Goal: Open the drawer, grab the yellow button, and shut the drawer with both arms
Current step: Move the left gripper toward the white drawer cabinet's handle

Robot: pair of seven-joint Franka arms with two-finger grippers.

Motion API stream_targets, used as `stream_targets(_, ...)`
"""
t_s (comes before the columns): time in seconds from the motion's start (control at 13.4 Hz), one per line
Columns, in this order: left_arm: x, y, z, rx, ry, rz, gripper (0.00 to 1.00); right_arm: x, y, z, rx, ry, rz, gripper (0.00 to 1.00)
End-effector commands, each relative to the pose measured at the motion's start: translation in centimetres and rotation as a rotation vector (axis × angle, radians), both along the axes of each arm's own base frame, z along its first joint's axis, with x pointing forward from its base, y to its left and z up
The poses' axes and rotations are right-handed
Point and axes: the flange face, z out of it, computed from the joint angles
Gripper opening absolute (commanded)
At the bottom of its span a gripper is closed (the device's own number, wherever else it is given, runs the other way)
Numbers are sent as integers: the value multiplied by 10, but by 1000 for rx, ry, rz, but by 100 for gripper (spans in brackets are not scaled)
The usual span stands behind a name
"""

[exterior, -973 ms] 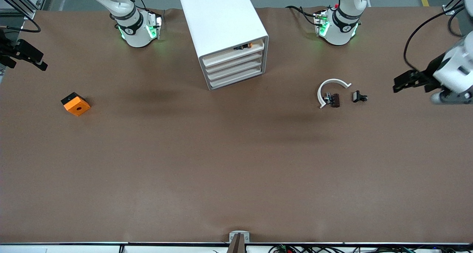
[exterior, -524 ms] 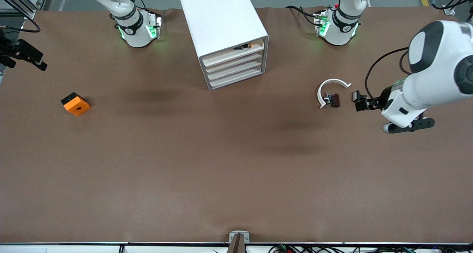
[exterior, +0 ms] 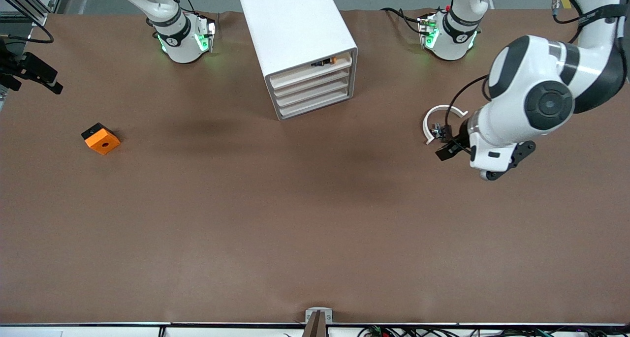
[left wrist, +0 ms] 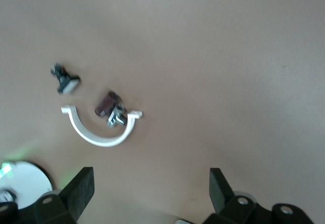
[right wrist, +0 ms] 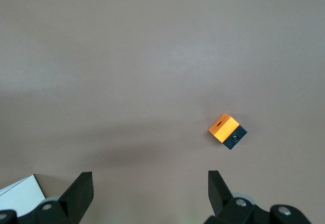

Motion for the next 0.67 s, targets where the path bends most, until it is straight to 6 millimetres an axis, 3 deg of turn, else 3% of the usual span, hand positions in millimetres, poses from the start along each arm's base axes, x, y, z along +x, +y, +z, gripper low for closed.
stream_targets(0.0, 2, -37, -11, 44, 4, 118, 100, -5, 0, 5, 8, -11, -2, 100)
stream_targets(0.07, -1, -58, -18, 63, 9, 166, 100, -6, 0, 4, 8, -10, -2, 100)
stream_targets(0.6, -31, -132, -45, -2, 187, 371, 100, -6, 0, 4, 8, -10, -2, 100)
